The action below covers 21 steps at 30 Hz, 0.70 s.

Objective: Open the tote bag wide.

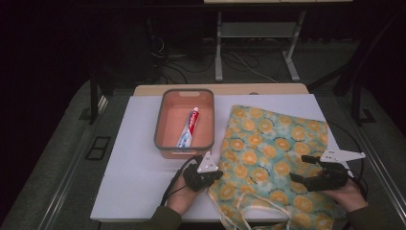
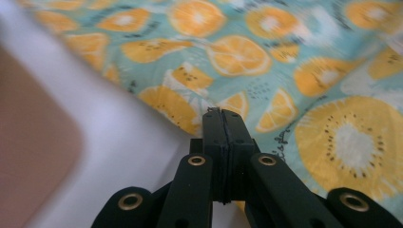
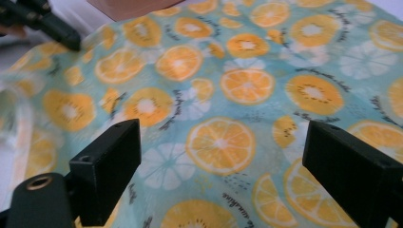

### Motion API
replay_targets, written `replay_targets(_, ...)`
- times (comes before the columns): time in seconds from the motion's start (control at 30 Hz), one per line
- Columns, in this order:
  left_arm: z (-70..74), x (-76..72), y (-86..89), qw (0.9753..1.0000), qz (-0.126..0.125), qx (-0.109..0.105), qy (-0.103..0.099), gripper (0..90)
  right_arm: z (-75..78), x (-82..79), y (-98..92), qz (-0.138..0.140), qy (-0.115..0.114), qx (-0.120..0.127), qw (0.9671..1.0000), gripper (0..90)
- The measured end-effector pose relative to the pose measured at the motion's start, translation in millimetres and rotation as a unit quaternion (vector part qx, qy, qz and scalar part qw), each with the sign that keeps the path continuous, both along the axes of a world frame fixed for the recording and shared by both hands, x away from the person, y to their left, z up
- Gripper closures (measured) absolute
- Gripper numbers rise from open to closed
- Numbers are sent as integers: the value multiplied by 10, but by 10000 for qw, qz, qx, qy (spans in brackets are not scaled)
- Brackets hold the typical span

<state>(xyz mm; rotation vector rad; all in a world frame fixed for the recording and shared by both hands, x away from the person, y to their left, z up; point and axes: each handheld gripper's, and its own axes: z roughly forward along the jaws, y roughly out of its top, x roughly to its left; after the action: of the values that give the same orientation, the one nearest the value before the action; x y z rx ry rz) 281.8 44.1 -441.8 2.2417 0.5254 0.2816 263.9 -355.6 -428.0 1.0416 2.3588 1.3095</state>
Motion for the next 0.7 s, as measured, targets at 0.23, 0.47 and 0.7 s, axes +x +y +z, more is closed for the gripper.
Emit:
replay_targets(0.23,-34,239,-36,9988,469,-68,-96,882,0,2,-3,2,-4,0,10000,124)
replay_targets(0.47,71,140,57,9983,480,-310,-97,664,8,-14,16,56,-39,-25,10000,124)
replay_targets(0.7,154,-40,371,9978,392,-524,97,502,55,-87,159,387,33,-84,9992,134)
